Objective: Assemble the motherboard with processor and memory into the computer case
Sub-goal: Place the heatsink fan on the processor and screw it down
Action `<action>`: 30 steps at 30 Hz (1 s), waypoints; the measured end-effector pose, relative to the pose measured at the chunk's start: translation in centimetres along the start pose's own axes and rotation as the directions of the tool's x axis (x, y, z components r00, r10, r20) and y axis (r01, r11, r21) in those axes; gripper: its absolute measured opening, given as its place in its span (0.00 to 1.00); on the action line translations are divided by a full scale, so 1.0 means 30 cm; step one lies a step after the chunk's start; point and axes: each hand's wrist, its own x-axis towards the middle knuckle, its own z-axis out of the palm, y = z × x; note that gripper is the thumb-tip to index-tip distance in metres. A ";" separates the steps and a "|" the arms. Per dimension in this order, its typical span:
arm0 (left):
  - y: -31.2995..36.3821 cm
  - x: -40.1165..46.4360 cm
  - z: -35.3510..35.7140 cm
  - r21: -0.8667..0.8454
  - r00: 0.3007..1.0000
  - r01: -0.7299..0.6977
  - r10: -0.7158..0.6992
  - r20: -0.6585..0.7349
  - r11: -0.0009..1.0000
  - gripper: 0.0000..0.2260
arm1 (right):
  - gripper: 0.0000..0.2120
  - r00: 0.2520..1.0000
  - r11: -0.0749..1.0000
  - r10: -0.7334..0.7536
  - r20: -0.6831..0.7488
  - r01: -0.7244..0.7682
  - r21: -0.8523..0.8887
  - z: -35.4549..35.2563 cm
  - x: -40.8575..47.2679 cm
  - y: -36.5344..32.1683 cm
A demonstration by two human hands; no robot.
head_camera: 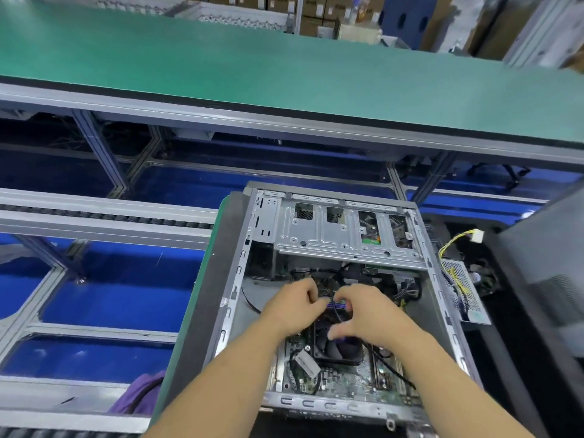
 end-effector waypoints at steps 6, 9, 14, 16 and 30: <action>-0.004 0.000 -0.002 0.228 0.995 -0.094 0.083 0.057 0.969 0.20 | 0.39 0.997 0.995 0.038 0.069 -0.032 -0.090 0.021 -0.011 0.005; 0.024 -0.023 -0.001 0.374 0.998 -0.059 0.052 0.028 0.926 0.20 | 0.35 0.996 0.989 0.030 0.087 -0.017 -0.148 0.007 -0.017 -0.005; 0.077 -0.102 -0.039 0.618 0.990 -0.072 0.129 -0.048 0.783 0.09 | 0.21 0.998 0.957 0.032 -0.049 -0.045 -0.288 -0.034 -0.081 -0.089; 0.099 -0.166 -0.093 0.733 0.962 -0.098 0.253 -0.105 0.674 0.05 | 0.19 0.976 0.980 0.030 -0.216 -0.072 -0.188 -0.054 -0.113 -0.186; -0.860 -1.178 -0.364 0.233 0.680 0.601 -0.337 -0.651 0.764 0.05 | 0.13 0.771 0.733 -0.636 0.018 0.612 -0.299 0.708 -0.266 -1.223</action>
